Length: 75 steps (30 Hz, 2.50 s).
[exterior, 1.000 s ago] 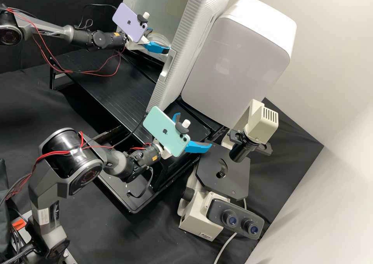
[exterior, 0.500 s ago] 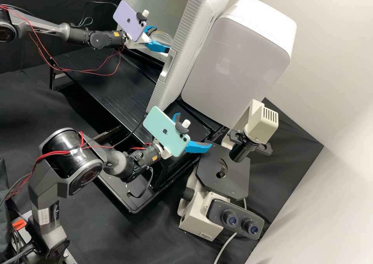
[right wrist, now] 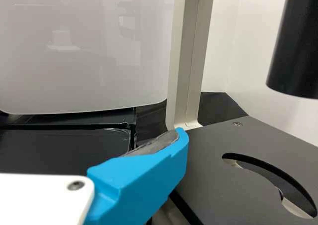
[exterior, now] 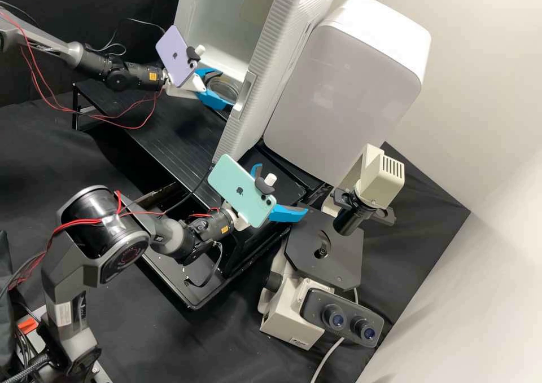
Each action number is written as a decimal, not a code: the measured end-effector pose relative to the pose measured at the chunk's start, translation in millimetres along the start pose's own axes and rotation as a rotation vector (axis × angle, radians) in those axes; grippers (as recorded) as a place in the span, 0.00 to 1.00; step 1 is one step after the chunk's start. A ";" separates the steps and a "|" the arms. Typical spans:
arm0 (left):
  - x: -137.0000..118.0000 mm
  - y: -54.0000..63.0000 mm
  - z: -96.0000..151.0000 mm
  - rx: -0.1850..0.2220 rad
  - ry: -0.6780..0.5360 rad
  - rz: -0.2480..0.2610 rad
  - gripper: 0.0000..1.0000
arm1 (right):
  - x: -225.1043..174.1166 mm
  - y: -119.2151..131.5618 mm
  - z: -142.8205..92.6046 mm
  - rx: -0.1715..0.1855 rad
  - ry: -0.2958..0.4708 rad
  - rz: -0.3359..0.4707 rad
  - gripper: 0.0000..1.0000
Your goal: Take the petri dish out of the incubator
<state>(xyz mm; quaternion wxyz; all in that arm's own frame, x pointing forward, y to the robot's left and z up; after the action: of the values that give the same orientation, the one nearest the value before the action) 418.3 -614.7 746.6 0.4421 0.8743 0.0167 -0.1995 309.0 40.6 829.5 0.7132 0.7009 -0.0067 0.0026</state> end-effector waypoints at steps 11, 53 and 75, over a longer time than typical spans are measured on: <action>-48.4 -11.7 6.9 0.005 -0.042 0.053 0.00 | 0.0 0.0 0.0 0.000 0.000 0.000 1.00; -111.2 -74.6 9.5 -0.087 -0.079 -0.057 0.00 | 0.0 0.0 0.0 0.000 0.000 0.000 1.00; -111.3 -76.4 10.3 -0.130 -0.090 -0.062 1.00 | 0.0 0.0 0.0 0.000 0.000 0.000 1.00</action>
<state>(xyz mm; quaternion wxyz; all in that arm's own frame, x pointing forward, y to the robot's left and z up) 296.7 -559.8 723.0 0.4918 0.8331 0.0370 -0.2506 309.0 40.6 829.5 0.7132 0.7009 -0.0067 0.0026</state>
